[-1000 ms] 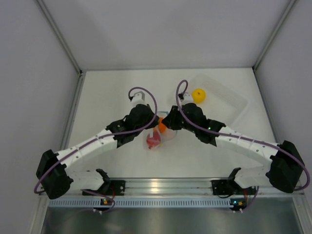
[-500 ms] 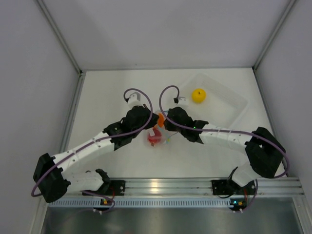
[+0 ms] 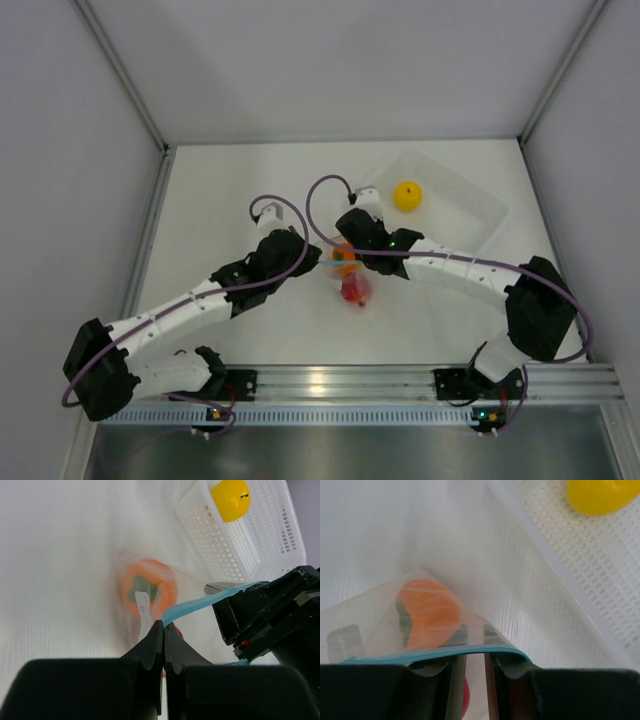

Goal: Open the zip-top bag and remove the fake food

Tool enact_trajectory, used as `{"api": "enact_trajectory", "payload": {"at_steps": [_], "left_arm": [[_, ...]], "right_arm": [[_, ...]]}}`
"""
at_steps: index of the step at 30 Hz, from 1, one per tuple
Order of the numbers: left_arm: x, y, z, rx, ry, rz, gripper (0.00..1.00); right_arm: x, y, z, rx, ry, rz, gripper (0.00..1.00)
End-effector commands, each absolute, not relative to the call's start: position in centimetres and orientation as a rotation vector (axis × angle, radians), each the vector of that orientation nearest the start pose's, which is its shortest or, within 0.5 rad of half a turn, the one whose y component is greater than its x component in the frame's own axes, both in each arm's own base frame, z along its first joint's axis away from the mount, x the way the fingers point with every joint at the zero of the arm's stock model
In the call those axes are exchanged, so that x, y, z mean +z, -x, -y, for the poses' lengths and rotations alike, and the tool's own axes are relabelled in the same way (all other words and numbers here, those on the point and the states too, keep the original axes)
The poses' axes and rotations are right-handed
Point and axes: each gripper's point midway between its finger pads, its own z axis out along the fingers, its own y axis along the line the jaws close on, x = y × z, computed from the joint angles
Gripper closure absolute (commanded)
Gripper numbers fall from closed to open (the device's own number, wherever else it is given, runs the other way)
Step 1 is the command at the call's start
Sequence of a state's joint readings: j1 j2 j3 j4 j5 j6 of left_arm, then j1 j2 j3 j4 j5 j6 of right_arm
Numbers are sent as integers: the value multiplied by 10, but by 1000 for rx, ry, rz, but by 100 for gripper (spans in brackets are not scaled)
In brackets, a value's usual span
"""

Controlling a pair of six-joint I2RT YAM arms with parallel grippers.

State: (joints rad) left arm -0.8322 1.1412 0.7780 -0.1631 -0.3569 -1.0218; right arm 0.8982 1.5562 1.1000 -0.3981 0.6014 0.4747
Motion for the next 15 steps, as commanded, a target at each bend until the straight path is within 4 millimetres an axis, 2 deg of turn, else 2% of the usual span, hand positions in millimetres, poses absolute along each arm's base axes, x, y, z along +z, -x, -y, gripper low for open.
{"api": "enact_trajectory", "payload": {"at_steps": [1,2,5,8,11,15], "left_arm": [[187,-271,243,-775,472,-2039,100],[185,-270,242,-775,473,-2043,100],[171,-266,241,-764,473,-2076,100],[159,-263,245,-762,477,-2115,100],[154,-264,247,-755,476,-2129,100],[154,-266,244,-734,476,-2120,100]], "right_arm": [[149,-308,-222,-209,338,-2222,79],[151,-304,-224,-190,359,-2232,79],[150,-289,-253,38,459,-2288,78],[146,-283,-273,177,460,-2290,75],[127,-278,-279,223,449,-2318,75],[117,-280,-291,257,428,-2308,70]]}}
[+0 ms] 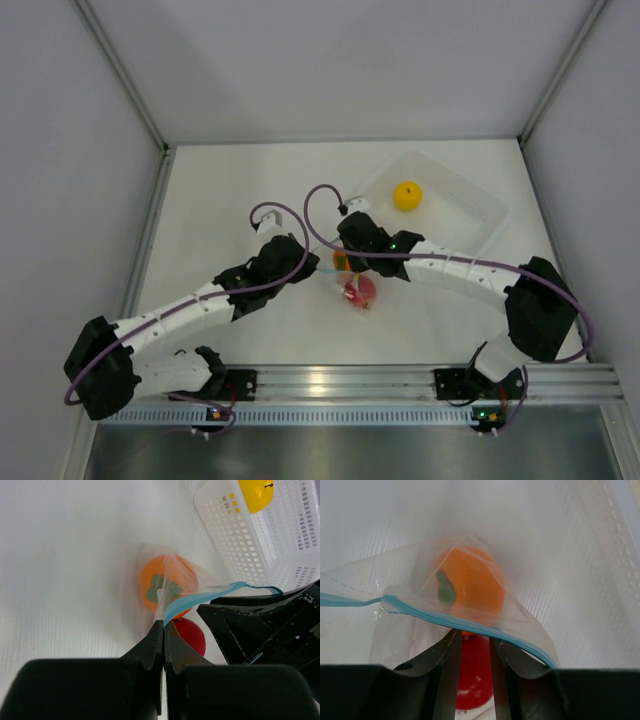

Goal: Open the zip-top bag and remove the fake food

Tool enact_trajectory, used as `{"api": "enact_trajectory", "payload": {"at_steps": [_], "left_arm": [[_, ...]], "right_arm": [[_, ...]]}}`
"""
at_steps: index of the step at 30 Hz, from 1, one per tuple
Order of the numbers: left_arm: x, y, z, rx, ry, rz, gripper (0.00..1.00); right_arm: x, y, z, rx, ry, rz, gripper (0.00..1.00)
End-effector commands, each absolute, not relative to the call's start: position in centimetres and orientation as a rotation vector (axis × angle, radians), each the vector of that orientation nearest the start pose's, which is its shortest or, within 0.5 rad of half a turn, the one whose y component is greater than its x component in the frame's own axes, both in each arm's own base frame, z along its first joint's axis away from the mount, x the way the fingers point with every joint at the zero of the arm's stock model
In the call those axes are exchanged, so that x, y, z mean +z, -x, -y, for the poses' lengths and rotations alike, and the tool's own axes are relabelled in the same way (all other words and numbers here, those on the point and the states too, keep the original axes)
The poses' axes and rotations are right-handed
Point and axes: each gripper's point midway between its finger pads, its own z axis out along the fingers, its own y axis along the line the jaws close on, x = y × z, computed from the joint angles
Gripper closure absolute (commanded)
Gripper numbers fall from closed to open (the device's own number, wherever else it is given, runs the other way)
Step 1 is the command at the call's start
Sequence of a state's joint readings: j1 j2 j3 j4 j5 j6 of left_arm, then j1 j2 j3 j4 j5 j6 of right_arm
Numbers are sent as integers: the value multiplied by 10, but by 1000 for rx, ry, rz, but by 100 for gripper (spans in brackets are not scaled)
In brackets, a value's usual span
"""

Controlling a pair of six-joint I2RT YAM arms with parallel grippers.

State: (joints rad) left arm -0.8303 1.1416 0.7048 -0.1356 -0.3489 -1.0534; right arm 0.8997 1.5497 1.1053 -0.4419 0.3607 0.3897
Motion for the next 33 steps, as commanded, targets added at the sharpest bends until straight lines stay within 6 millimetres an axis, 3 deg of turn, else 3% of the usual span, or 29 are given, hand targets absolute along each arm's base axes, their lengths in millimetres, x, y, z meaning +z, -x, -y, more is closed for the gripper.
{"api": "enact_trajectory", "payload": {"at_steps": [1,6,9,16,23,28,33], "left_arm": [[154,-266,244,-733,476,-2118,100],[156,-269,249,-736,449,-2121,100],[152,-270,252,-731,438,-2137,100],[147,-271,254,-713,415,-2155,100],[142,-270,254,-698,395,-2168,100],[137,-269,257,-705,379,-2188,100],[136,-268,260,-708,360,-2196,100]], "right_arm": [[114,-281,-292,247,426,-2304,70],[115,-291,-306,306,396,-2227,67],[106,-295,-308,294,404,-2241,61],[82,-302,-313,261,436,-2262,59],[62,-305,-320,315,466,-2316,43],[68,-303,-339,495,474,-2298,36],[67,-309,-348,527,469,-2317,31]]}}
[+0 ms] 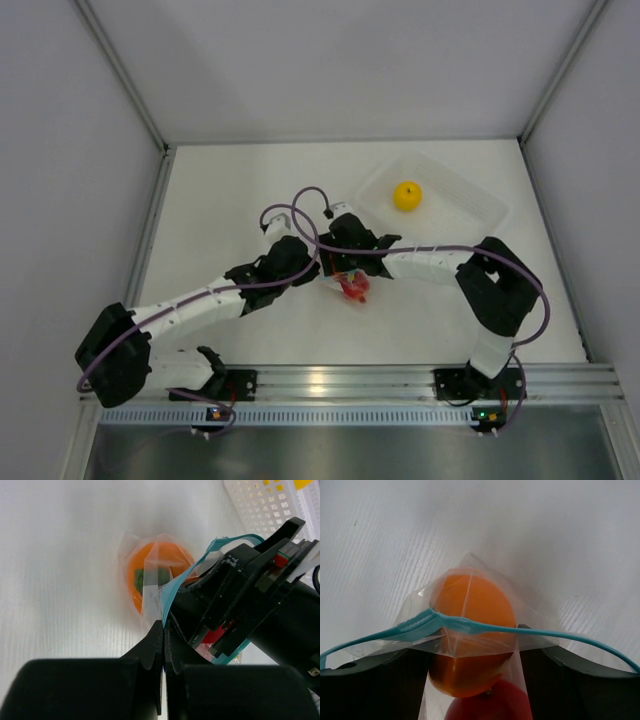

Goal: Open the zip-top bag and remove the fake food

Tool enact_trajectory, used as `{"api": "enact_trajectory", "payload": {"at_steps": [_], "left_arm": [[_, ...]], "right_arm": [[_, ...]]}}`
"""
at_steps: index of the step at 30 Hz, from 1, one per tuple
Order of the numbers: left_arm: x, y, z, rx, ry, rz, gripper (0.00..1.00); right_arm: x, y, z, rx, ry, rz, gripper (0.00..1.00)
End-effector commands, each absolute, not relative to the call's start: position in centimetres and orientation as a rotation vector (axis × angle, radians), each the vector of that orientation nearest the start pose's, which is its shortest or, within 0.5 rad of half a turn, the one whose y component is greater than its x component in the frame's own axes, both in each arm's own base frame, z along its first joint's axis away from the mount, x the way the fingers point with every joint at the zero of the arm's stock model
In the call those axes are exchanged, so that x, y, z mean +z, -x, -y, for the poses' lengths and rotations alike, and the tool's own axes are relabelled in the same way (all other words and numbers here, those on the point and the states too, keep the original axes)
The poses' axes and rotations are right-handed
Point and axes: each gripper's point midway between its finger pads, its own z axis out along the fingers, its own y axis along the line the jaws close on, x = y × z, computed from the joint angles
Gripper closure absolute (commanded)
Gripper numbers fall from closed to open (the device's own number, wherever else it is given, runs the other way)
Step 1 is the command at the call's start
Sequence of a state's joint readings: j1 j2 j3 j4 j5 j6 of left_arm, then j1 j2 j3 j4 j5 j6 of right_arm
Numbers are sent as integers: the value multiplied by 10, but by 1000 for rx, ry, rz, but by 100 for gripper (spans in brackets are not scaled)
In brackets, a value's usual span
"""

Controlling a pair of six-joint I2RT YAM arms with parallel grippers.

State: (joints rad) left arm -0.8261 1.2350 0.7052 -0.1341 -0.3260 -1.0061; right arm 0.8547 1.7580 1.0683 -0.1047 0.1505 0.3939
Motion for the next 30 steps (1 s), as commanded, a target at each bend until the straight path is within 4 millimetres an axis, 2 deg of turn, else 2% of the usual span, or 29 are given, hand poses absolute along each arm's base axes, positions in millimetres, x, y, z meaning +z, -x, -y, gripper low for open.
{"api": "enact_trajectory", "payload": {"at_steps": [1,6,9,10,14,25,30], "left_arm": [[135,-267,260,-708,357,-2200,100],[132,-266,259,-703,351,-2207,100],[134,-266,257,-700,350,-2198,100],[135,-266,257,-699,348,-2195,100],[136,-268,255,-690,354,-2187,100],[148,-278,251,-649,356,-2136,100],[160,-281,248,-632,330,-2106,100]], "right_arm": [[63,-311,-352,528,472,-2325,30],[42,-316,-349,474,435,-2375,32],[39,-318,-344,453,412,-2370,46],[43,-318,-344,455,410,-2360,54],[60,-318,-340,438,408,-2328,62],[112,-299,-344,408,473,-2272,64],[117,-290,-346,335,538,-2282,64]]}}
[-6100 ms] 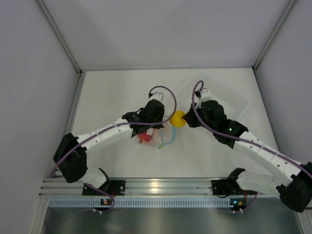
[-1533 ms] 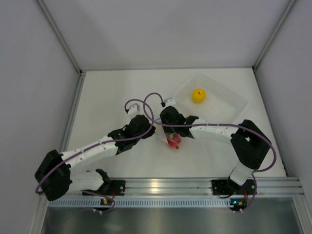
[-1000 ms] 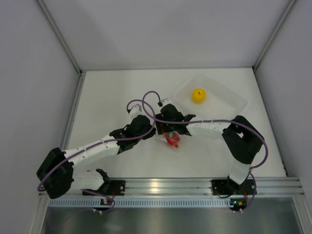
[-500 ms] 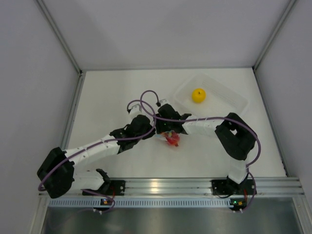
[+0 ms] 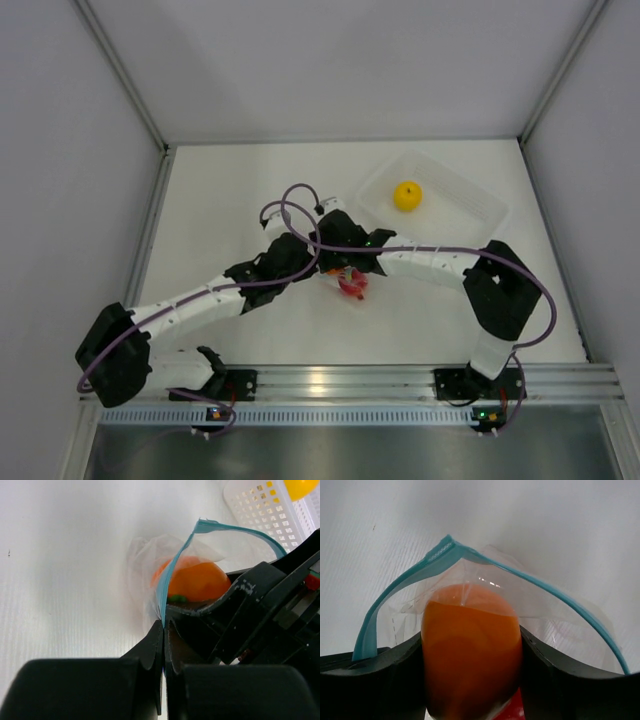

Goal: Open the zip-top bag and remove the fake food

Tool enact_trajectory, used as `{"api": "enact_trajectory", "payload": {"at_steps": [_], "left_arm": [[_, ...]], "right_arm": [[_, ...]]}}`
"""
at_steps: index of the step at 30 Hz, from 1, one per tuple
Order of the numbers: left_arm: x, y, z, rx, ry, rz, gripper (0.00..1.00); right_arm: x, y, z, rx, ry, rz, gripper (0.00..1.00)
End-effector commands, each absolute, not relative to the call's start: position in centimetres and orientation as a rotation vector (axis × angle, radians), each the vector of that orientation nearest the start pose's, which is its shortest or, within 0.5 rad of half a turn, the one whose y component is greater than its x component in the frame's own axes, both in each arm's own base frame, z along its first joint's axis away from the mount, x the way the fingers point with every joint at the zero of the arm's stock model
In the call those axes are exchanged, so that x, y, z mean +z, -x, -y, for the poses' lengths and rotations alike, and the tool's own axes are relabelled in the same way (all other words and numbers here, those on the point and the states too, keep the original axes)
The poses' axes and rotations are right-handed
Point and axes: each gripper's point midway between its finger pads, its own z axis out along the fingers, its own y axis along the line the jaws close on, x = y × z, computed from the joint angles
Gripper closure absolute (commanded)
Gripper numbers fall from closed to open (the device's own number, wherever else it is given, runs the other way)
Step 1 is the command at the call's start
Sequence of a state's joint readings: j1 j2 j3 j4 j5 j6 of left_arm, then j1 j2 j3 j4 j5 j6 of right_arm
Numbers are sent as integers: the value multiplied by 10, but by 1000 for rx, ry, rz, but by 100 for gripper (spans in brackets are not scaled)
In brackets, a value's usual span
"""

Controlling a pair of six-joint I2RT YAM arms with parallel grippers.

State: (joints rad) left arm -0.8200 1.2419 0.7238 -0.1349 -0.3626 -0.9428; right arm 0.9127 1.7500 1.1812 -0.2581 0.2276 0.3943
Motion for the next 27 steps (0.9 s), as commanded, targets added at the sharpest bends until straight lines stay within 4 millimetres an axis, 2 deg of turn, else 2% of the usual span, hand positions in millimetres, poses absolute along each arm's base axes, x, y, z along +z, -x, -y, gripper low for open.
{"api": "enact_trajectory", "payload": {"at_steps": [1,4,9,12,18,23,27], "left_arm": [[162,-281,247,-631,328,-2099,100],[168,-282,241,-602,322,-2085,100],[180,-283,231,-565,313,-2051,100],[185,-283,230,-562,298,-2041,100],[175,-280,221,-515,307,-2060,100],[167,-280,217,-507,346,-2070,100],[165,-280,218,-506,351,-2075,100]], "right_arm": [[120,-290,-349,329,545,-2277,65],[125,-288,-348,273,556,-2266,70],[134,-281,-353,234,589,-2247,70],[147,-281,-353,249,573,-2231,71],[174,-276,-352,353,561,-2202,71],[179,-269,-348,416,556,-2204,73],[194,-264,-343,450,544,-2179,73]]}}
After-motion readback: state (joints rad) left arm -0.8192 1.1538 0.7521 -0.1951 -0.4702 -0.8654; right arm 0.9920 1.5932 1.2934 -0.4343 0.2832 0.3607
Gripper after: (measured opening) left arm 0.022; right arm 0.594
